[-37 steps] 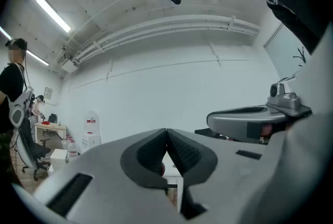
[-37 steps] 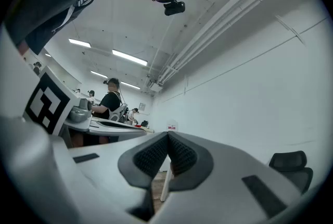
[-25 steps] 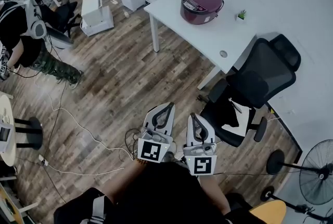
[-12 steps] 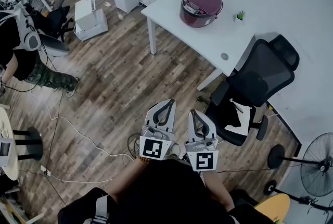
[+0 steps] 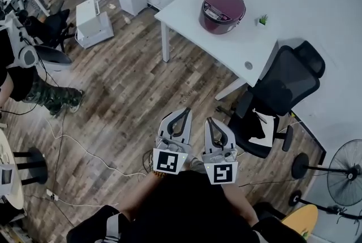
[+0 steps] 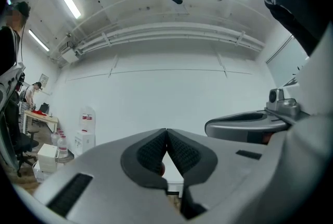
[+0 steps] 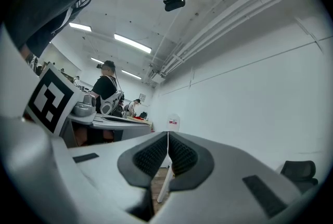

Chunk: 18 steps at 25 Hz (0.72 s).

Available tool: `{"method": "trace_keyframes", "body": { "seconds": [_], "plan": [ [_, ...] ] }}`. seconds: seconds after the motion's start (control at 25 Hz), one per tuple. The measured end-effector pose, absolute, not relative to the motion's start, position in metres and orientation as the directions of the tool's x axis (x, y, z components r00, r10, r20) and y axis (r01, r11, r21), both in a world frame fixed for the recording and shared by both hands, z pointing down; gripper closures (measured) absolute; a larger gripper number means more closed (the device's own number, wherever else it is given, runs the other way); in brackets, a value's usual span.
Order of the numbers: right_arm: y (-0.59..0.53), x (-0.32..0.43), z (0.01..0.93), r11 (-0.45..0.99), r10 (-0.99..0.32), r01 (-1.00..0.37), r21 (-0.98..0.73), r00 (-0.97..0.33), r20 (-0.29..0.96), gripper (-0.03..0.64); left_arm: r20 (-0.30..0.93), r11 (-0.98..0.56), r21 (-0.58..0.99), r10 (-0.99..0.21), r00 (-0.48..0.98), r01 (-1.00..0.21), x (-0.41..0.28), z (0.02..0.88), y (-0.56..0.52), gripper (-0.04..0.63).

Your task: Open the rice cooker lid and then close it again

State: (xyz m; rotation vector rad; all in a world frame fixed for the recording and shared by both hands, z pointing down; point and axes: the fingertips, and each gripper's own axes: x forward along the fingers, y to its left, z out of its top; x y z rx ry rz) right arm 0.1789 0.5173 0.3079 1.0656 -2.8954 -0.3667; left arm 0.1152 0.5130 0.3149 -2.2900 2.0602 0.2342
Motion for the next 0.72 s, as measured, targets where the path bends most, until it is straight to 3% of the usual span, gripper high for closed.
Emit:
{"method": "trace_keyframes", "body": {
  "seconds": [0.72],
  "plan": [
    [0.445, 0.106, 0.325, 0.736, -0.656, -0.651, 0.186, -0.753, -0.042, 0.588, -0.076, -0.044, 0.052, -0.996, 0.04, -0.998, 0.02, 0.337, 0.454, 0.571]
  ]
}}
